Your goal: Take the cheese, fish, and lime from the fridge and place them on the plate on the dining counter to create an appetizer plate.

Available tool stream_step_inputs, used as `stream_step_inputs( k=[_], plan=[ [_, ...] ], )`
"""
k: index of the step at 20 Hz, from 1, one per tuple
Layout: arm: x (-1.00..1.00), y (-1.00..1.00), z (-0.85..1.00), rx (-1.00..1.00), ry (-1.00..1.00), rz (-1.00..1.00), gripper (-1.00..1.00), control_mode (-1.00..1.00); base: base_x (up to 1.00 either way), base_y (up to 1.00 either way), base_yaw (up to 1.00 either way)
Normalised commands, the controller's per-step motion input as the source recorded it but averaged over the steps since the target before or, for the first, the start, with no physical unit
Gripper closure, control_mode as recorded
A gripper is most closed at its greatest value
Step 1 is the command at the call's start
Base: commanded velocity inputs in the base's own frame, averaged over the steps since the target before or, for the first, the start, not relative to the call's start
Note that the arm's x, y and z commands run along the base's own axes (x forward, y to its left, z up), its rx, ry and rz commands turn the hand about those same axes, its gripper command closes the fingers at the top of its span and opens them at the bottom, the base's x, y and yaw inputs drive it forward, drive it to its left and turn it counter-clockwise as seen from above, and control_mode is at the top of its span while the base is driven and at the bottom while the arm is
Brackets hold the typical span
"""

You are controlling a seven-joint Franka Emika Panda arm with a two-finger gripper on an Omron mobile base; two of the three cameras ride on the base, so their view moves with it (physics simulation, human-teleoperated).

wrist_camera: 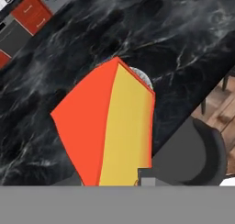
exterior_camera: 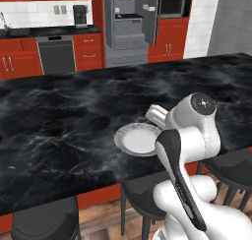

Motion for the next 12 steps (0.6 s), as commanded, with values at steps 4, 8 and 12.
stream_step_inputs(
  k=[4, 8, 12],
  plan=[
    [0.58, -0.21, -0.56, 0.17, 0.20, 0.10, 1.00, -1.00, 0.00, 0.00, 0.00],
    [0.72, -0.02, -0.60, 0.06, 0.23, 0.08, 1.00, -1.00, 0.00, 0.00, 0.00],
    [0.85, 0.00, -0.61, 0.01, 0.28, 0.06, 1.00, -1.00, 0.00, 0.00, 0.00]
  ],
)
